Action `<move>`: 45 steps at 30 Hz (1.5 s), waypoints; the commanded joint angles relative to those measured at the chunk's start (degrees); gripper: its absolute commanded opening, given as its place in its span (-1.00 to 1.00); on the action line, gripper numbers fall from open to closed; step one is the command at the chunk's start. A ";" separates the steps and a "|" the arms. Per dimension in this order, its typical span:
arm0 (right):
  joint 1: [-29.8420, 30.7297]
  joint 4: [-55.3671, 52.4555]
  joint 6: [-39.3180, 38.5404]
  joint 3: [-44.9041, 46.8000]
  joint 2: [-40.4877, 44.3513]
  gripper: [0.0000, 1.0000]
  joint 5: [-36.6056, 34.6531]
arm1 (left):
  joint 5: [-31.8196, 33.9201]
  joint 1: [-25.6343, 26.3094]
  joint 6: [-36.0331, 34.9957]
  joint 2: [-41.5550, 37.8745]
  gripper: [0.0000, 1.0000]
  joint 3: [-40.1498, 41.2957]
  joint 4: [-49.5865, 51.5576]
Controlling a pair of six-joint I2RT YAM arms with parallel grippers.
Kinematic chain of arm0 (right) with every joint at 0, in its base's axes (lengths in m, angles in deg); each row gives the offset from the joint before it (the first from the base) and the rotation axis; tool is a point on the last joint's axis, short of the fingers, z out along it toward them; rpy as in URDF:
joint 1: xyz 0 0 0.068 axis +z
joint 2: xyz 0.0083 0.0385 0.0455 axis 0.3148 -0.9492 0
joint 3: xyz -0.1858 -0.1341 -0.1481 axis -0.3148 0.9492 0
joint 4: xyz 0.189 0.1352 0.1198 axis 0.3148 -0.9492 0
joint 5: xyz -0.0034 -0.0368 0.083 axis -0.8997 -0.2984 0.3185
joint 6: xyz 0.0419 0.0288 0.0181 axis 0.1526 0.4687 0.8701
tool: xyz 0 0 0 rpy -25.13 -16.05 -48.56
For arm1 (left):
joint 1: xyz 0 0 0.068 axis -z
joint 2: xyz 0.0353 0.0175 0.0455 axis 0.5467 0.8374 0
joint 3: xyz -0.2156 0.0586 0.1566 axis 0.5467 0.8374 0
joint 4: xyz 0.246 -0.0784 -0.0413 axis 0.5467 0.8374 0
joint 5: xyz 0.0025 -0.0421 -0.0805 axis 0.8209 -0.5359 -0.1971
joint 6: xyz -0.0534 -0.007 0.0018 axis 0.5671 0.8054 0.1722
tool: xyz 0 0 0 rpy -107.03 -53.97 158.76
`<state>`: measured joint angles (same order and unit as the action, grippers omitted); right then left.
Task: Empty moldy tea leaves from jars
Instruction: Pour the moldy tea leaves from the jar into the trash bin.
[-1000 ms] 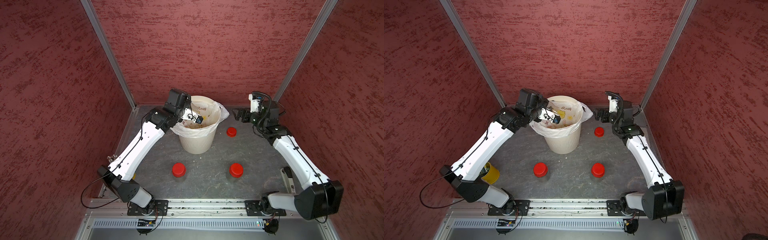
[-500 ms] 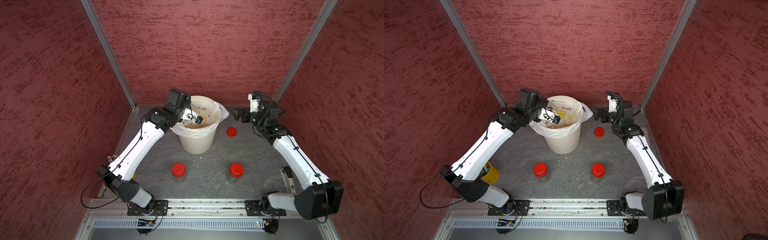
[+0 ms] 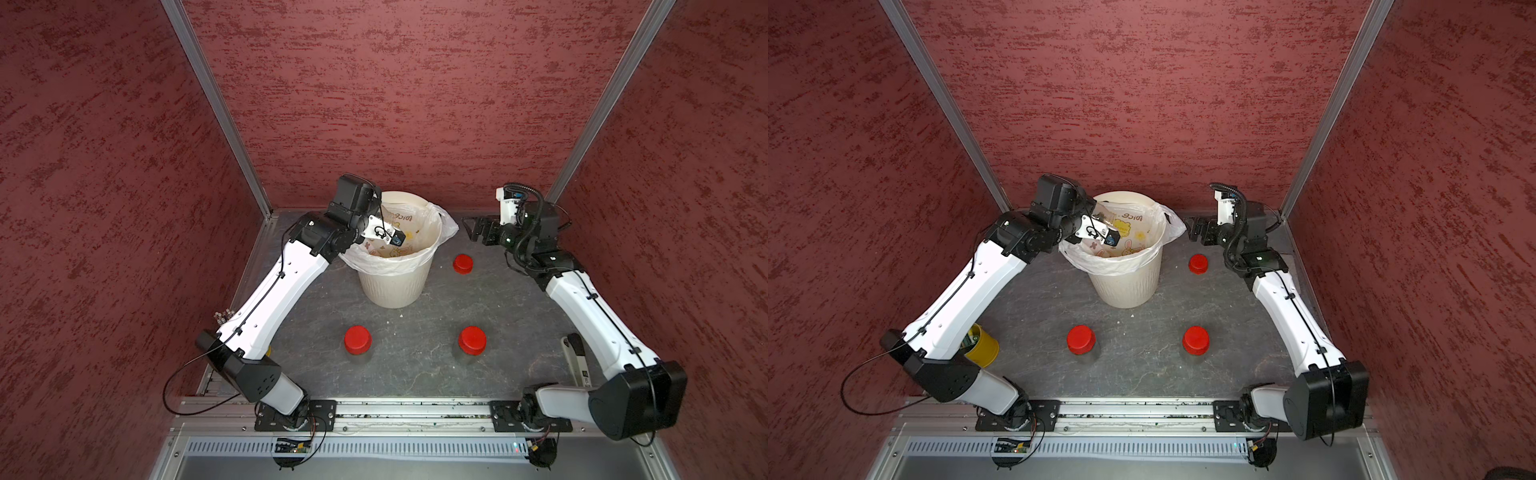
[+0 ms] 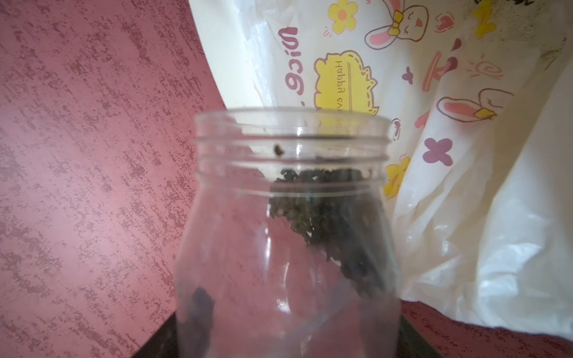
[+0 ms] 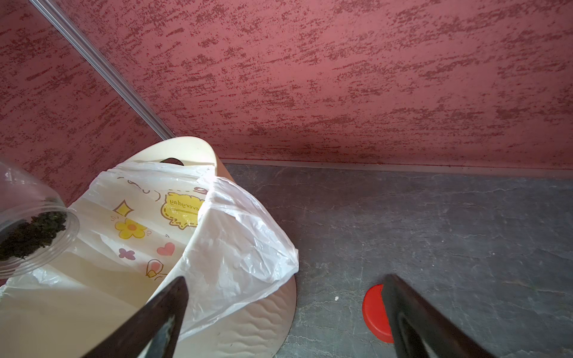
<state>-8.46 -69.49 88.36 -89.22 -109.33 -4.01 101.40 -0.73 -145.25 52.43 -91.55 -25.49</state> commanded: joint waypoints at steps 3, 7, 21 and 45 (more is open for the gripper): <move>-0.41 0.80 0.44 -1.50 1.29 0.98 0.70 | -0.25 -0.15 -0.84 1.44 0.35 -4.24 0.75; -0.40 0.87 0.55 -1.94 1.37 0.98 0.60 | -0.31 0.57 -2.62 1.88 0.37 -7.22 -0.08; -0.40 1.36 0.75 -2.91 0.01 0.98 2.49 | 1.60 3.41 -1.68 5.27 0.37 -14.83 4.90; -0.41 2.43 2.28 -3.94 -2.36 0.98 5.55 | 0.75 -0.64 -1.80 3.45 0.38 -8.39 4.20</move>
<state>-8.46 -68.40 90.02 -91.36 -111.71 0.69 102.03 -1.08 -145.73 55.97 -98.42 -20.66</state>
